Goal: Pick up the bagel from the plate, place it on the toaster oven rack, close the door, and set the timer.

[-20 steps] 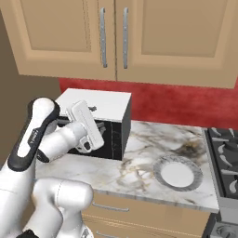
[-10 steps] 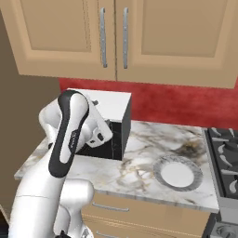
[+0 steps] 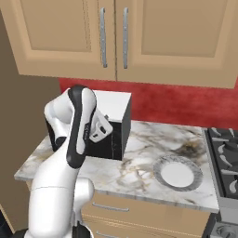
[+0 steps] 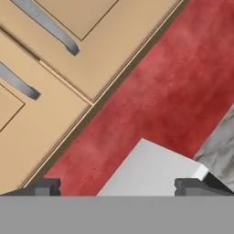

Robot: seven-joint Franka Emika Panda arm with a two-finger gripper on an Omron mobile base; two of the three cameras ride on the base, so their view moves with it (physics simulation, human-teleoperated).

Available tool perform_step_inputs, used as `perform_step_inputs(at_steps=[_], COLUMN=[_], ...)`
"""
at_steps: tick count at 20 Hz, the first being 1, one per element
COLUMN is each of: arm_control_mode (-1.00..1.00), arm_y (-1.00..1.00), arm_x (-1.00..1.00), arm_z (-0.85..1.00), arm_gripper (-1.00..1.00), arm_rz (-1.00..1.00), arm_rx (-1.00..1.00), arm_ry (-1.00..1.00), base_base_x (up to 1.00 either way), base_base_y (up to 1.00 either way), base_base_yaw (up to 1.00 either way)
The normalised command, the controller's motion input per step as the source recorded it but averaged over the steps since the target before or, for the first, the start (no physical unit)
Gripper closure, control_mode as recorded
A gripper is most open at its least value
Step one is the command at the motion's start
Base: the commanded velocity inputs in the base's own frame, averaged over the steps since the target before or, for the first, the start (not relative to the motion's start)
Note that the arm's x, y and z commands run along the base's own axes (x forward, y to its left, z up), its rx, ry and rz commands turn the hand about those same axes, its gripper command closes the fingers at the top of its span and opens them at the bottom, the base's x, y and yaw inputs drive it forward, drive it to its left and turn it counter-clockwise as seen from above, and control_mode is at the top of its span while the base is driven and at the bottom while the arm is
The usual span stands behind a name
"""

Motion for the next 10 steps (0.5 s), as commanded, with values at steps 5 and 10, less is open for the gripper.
perform_step_inputs(at_steps=[5, 10], arm_control_mode=[-1.00, -1.00], arm_y=[0.01, 0.13], arm_x=[-0.49, -0.51], arm_z=[0.65, 0.91], arm_gripper=[-1.00, -1.00], arm_rz=[-0.07, 0.00], arm_rx=[-0.02, 0.34], arm_ry=[0.39, 0.04], base_base_x=[0.00, 0.00], base_base_y=[0.00, 0.00], base_base_yaw=[0.00, 0.00])
